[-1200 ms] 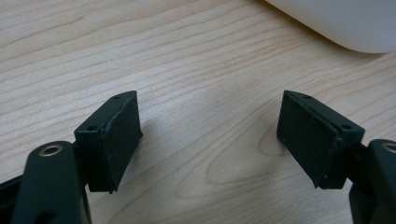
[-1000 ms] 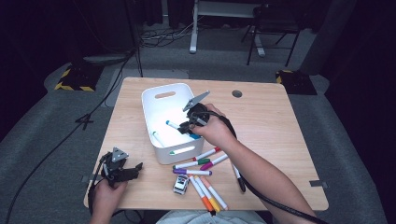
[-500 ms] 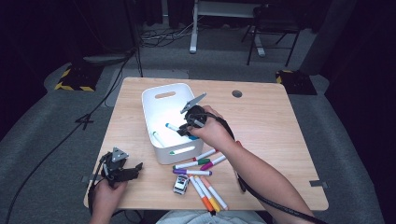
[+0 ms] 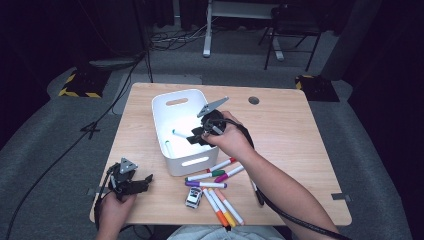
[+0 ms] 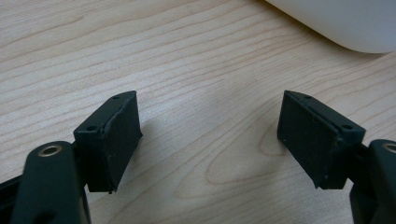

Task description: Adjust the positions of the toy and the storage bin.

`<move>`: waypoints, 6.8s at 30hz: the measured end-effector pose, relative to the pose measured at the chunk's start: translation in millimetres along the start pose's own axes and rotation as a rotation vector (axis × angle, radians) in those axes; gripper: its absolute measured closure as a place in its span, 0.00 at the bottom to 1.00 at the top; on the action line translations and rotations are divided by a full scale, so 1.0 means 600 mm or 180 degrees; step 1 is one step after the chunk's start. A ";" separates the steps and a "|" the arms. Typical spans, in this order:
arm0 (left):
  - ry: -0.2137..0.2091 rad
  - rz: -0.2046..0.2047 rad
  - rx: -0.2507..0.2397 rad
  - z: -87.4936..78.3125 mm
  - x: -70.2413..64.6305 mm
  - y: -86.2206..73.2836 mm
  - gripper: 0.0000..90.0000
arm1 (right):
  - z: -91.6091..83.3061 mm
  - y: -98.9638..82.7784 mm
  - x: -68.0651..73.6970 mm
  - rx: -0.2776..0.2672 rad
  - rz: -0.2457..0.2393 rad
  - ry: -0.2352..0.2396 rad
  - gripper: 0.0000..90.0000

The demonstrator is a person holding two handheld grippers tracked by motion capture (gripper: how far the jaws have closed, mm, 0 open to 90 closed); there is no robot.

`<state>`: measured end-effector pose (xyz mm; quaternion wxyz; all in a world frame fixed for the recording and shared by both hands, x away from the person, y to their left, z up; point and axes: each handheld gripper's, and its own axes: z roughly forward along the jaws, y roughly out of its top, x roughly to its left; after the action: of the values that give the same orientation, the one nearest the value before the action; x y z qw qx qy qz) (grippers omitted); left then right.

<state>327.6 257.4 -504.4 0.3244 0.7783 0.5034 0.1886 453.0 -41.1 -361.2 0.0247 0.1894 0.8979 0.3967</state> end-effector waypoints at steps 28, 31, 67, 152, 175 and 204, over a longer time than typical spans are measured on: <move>0.0001 -0.0002 -0.0001 0.000 0.000 0.000 0.24 | -0.202 -0.163 -0.095 -0.0430 0.0522 -0.0542 0.69; 0.0001 -0.0002 -0.0001 0.000 0.000 0.000 0.24 | -0.213 -0.181 -0.104 -0.0402 0.0567 -0.0591 0.68; 0.0001 -0.0002 -0.0001 0.000 0.000 0.000 0.24 | -0.142 -0.367 -0.116 0.0475 0.0860 -0.0754 0.67; 0.0085 -0.0112 0.0008 0.004 -0.008 0.002 0.19 | -0.207 -0.111 -0.067 -0.0628 0.0298 -0.0410 0.86; 0.0068 -0.0090 0.0017 0.005 -0.007 0.003 0.18 | -0.122 0.005 -0.023 -0.0576 0.0056 -0.0108 0.86; 0.0056 -0.0060 0.0032 0.009 -0.006 0.008 0.15 | -0.018 0.002 -0.023 0.0039 0.0006 -0.0103 0.86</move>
<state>332.5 251.4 -504.9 0.3178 0.7734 0.5146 0.1898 463.9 -52.9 -354.2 0.0377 0.1969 0.8995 0.3881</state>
